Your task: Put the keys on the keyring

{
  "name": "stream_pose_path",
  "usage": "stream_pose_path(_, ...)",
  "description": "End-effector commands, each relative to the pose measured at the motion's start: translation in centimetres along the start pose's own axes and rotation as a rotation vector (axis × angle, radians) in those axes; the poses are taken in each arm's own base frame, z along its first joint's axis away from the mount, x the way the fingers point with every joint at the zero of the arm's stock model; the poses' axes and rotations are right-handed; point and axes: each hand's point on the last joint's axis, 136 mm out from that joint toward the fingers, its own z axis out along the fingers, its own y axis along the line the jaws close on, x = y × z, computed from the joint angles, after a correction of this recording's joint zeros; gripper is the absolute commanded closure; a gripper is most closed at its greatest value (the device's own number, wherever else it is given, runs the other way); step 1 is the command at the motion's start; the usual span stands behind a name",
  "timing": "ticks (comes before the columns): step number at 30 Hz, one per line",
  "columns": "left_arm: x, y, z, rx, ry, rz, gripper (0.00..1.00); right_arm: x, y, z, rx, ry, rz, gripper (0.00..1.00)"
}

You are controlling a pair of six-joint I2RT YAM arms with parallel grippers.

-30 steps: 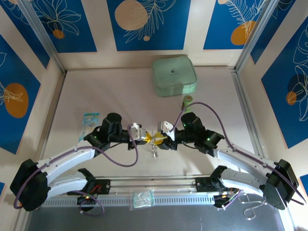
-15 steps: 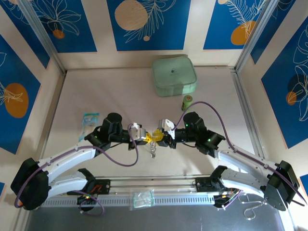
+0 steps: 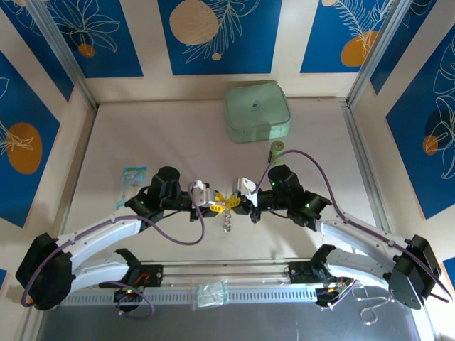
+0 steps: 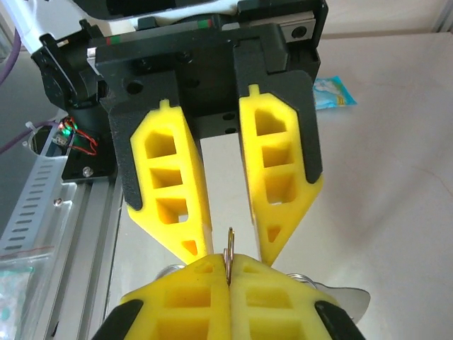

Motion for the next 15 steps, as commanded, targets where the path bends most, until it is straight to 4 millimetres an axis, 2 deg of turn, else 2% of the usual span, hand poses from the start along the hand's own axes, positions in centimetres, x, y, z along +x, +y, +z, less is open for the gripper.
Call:
stream_pose_path(1,0.0,0.1,0.0,-0.005,0.025,0.030,0.75,-0.8,0.2,-0.4,-0.015,0.058,-0.066,1.00)
stream_pose_path(4,0.1,0.1,0.0,0.004,0.046,0.025,0.75,-0.4,0.4,-0.4,-0.039,0.138,-0.091,1.00)
stream_pose_path(9,0.1,0.1,0.0,0.004,0.051,0.030,0.78,-1.4,0.9,-0.1,-0.079,0.149,-0.123,1.00)
stream_pose_path(15,0.0,0.0,0.0,0.009,0.044,0.026,0.80,-1.1,1.2,0.7,-0.103,0.225,-0.149,1.00)
